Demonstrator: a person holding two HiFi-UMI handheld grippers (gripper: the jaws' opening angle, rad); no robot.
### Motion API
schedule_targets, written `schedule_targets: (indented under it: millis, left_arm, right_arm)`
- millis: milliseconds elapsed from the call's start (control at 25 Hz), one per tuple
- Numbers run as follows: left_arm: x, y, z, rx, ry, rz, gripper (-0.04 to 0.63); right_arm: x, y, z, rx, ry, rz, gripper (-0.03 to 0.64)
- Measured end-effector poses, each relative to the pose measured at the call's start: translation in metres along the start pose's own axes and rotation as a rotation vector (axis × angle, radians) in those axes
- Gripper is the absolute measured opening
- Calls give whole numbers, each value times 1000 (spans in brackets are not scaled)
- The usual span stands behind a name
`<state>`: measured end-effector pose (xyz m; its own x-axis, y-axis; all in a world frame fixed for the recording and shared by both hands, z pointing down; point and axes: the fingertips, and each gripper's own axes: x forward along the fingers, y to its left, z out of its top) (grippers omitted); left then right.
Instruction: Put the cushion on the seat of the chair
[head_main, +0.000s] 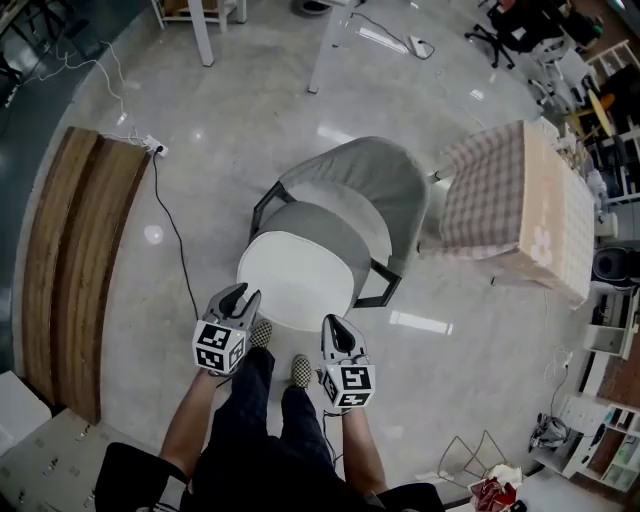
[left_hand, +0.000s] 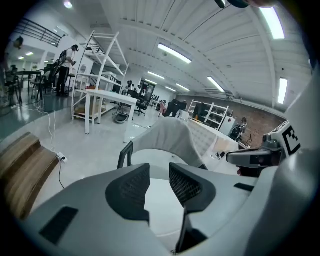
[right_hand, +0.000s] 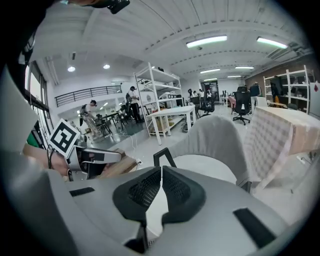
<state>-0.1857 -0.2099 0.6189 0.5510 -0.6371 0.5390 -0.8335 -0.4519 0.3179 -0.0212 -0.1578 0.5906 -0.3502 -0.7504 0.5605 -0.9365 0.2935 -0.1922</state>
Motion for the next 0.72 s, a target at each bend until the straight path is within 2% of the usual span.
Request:
schedule_targets:
  millis: [240,720]
  left_arm:
    - [-33,-52,34,56,-68,-6,107]
    - [-102,-145,83,162,-175,-11,58]
  right_arm:
    - [-41,7,37,-68,-78,32,32]
    - [-138,-4,88,-96,-226,20,32]
